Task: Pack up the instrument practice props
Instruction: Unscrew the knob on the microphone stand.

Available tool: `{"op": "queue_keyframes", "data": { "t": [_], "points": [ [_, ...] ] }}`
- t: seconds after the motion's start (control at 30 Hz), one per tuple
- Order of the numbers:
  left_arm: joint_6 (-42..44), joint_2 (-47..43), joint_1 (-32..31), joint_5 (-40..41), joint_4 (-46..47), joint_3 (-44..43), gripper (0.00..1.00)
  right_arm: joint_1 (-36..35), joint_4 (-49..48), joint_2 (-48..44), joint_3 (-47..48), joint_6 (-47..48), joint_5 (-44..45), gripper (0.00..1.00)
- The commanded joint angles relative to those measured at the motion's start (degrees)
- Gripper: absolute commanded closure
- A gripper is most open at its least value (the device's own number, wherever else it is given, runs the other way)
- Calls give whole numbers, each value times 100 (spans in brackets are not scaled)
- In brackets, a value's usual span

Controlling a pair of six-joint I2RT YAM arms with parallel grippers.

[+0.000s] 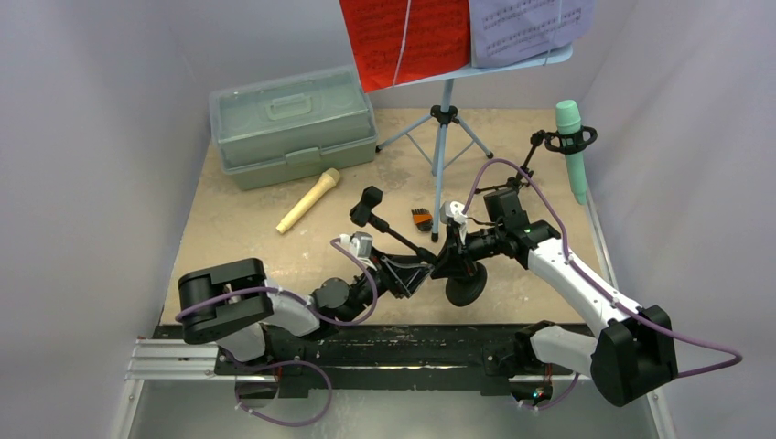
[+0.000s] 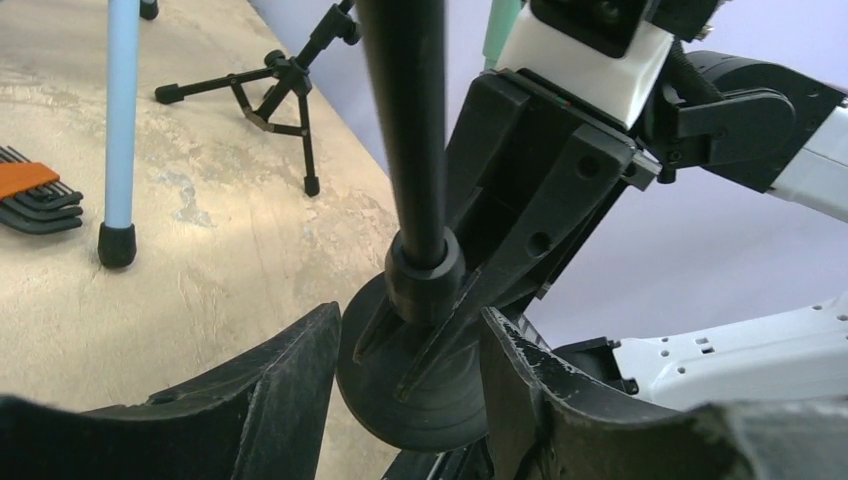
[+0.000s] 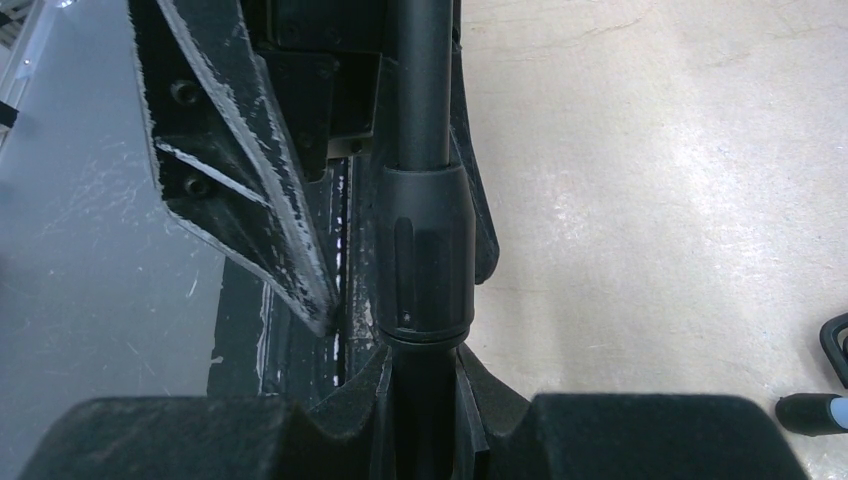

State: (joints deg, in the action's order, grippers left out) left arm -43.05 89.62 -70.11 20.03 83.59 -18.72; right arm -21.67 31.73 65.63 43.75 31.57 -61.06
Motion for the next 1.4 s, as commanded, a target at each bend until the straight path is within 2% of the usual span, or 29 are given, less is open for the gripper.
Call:
{"op": "queue_keyframes", "data": {
  "t": [0.0, 0.1, 0.17, 0.3, 0.33, 0.4, 0.47, 0.5, 0.6, 0.63, 0.67, 0.73, 0.9, 0.97, 1.07, 1.17, 1.37],
  "points": [
    [-209, 102, 32, 255, 1341, -183, 50, 2, -105, -6, 229, 77, -315, 100],
    [-257, 138, 32, 325, 1406, -206, 54, 3, -105, -6, 230, 77, -303, 100],
    [-277, 155, 32, 371, 1455, -214, 63, 5, -105, -6, 222, 77, -295, 100],
    [-441, 153, 32, 586, 1393, -256, 96, -3, -105, -6, 225, 77, -280, 100],
    [-600, 115, 32, 675, 1267, -276, 100, 4, -110, 1, 223, 77, -276, 100],
    [-936, -50, 20, 936, 731, -398, 100, -1, -113, 3, 222, 77, -252, 100],
    [-1443, -356, -33, 1319, -668, -660, 100, 3, -114, 3, 223, 77, -228, 100],
    [-1719, -563, -109, 1608, -1452, -874, 100, 5, -118, 4, 223, 77, -216, 100],
    [-2863, -1116, -487, 2795, -4746, -1835, 100, 0, -123, 16, 228, 76, -183, 100],
    [-3185, -1198, -614, 3127, -5670, -2164, 100, -1, -129, 20, 235, 69, -179, 100],
    [-3369, -1251, -727, 3391, -6210, -2390, 100, -1, -131, 27, 236, 68, -172, 100],
    [-3523, -1349, -895, 3652, -6438, -2467, 100, 3, -132, 34, 238, 68, -170, 100],
    [-3429, -1431, -935, 3548, -5924, -2241, 100, 3, -132, 30, 237, 68, -163, 100],
    [-3293, -1421, -935, 3450, -5821, -2229, 95, 3, -134, 29, 237, 68, -166, 100],
    [-2958, -1450, -935, 3284, -5754, -2236, 71, 4, -127, 29, 232, 71, -170, 100],
    [-2462, -1535, -935, 3132, -5746, -2233, 50, 2, -123, 25, 239, 68, -178, 100],
    [-1131, -1810, -935, 2469, -5466, -1924, 29, 2, -114, 19, 244, 68, -184, 100]
  ]
}}
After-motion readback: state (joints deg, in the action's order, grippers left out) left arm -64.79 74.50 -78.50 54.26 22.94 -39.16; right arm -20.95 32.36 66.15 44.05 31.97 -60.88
